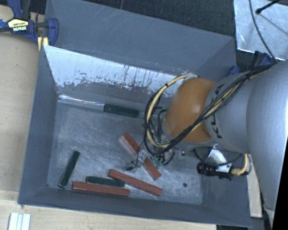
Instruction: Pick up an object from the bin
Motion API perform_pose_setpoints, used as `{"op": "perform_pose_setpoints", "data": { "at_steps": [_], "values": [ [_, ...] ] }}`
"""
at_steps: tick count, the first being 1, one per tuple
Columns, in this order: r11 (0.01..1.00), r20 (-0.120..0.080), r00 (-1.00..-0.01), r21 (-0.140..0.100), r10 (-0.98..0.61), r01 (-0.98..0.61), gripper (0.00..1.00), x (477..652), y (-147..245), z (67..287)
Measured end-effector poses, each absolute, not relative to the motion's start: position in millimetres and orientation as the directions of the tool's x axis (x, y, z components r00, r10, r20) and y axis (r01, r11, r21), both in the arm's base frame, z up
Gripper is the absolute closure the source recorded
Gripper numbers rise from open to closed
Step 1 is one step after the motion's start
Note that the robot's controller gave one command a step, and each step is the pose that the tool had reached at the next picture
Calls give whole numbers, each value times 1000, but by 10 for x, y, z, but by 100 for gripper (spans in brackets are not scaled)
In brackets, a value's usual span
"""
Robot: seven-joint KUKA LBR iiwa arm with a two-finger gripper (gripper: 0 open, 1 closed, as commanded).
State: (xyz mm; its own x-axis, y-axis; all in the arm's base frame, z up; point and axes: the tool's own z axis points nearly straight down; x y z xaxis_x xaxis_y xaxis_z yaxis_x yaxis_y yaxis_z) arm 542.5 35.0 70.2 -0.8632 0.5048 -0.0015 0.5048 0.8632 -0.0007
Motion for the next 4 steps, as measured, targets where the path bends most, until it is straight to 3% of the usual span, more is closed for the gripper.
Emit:
{"op": "perform_pose_setpoints", "data": {
  "at_steps": [1,2,4],
  "values": [
    [864,-5,-864,1,504,504,100,5436,359,717],
    [863,-4,-863,2,505,505,100,5445,354,815],
    [865,-6,-865,3,502,502,100,5470,342,1555]
  ]
}}
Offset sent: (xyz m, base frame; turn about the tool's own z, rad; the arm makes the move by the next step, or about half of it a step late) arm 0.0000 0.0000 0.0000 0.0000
